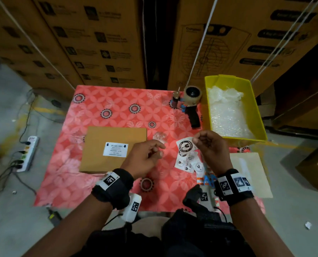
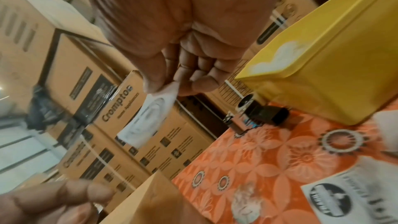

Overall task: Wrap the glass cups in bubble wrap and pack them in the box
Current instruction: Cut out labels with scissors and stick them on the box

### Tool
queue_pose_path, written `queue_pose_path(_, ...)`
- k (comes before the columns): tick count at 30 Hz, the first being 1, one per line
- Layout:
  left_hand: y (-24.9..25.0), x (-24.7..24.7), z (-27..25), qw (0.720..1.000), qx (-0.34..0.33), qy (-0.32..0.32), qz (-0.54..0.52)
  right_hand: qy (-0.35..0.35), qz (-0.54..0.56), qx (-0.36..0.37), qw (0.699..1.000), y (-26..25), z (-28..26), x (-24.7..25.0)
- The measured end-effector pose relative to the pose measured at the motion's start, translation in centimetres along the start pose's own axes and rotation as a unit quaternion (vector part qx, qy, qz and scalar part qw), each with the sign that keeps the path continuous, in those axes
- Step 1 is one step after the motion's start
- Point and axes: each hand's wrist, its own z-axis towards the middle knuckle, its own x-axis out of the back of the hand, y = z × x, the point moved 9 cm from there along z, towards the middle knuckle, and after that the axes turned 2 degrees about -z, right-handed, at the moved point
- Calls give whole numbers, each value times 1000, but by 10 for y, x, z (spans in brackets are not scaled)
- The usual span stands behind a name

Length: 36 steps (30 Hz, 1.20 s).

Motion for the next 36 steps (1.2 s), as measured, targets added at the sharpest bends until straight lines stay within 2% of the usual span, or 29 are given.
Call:
queue_pose_path(3, -10, 45, -18, 992, -19, 96, 77, -52, -12, 3, 999, -3, 19, -36)
queue_pose_path(5, -16, 65, -28, 981, -42, 131, 134, -79, -14, 8, 997, -6, 30, -59)
queue_pose_path(9, -28, 80, -40, 954, -71, 152, 248, -143, -31, 19, 989, -15, 50, -103)
queue_pose_path(12, -33, 82, -43, 941, -75, 160, 289, -188, -54, 22, 980, -19, 67, -132)
queue_pose_path(19, -47, 92, -50, 953, -53, 189, 230, -291, -129, 44, 947, -32, 98, -188)
queue_pose_path(25, -56, 100, -47, 951, -40, 196, 236, -360, -163, 42, 918, -29, 109, -216)
queue_pose_path(36, -45, 91, -47, 945, -56, 177, 269, -382, -184, 54, 904, -26, 111, -224)
